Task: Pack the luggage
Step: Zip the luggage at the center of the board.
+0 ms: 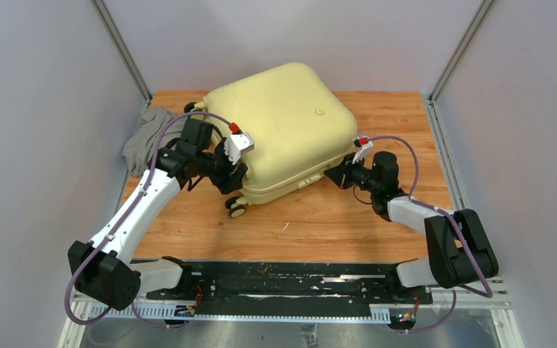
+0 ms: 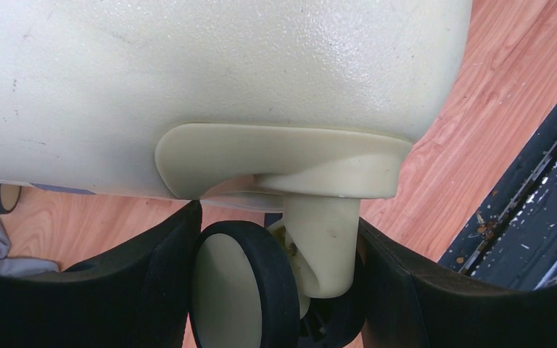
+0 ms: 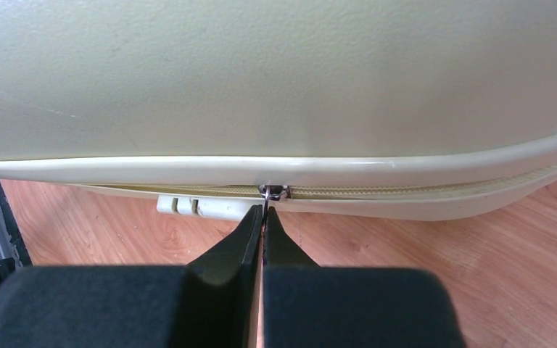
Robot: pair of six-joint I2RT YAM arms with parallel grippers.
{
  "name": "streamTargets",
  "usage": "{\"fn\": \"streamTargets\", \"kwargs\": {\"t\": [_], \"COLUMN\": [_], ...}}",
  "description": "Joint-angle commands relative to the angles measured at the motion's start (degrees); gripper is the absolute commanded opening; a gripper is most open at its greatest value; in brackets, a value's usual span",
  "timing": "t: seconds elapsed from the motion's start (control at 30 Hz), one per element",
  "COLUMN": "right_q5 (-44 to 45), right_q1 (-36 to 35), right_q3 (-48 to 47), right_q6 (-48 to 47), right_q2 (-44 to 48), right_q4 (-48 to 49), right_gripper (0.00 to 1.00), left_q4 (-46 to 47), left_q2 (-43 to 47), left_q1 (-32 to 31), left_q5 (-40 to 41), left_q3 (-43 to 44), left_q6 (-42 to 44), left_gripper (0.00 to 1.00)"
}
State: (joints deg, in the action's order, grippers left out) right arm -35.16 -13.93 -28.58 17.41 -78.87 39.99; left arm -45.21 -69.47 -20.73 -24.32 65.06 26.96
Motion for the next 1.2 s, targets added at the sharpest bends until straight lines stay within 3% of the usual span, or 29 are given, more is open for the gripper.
{"fn": "streamTargets", "kwargs": {"t": [0.0,0.5,0.83,1.17], "right_q5": [-2.31,4.56,7.63,9.15], "right_q1": [-3.34,-20.70,-11.73,-11.27], "right_q3": [-0.54,-5.31,-1.22,-0.97], "right_q6": [-0.15,-2.09,-1.74,-0.97], "right_q2": [4.11,2.97,13.98,14.74], "right_q4": [1.61,-3.77,-12.92,-13.01], "right_gripper": [0.00,0.00,0.00,0.00], "left_q4": [4.82,6.51,6.44,6.45], "left_q2": [-1.36,-2.73,-0.43,-0.54], "left_q1": [-1.13,-3.61,-3.61,-3.68], "left_q5": [-2.85,-2.89,-2.07,-3.45], "left_q3": [4.54,6.25,4.84,4.89], "left_q6": [-2.41,-5.32,-4.28,-6.34], "left_gripper": [0.00,0.00,0.00,0.00]}}
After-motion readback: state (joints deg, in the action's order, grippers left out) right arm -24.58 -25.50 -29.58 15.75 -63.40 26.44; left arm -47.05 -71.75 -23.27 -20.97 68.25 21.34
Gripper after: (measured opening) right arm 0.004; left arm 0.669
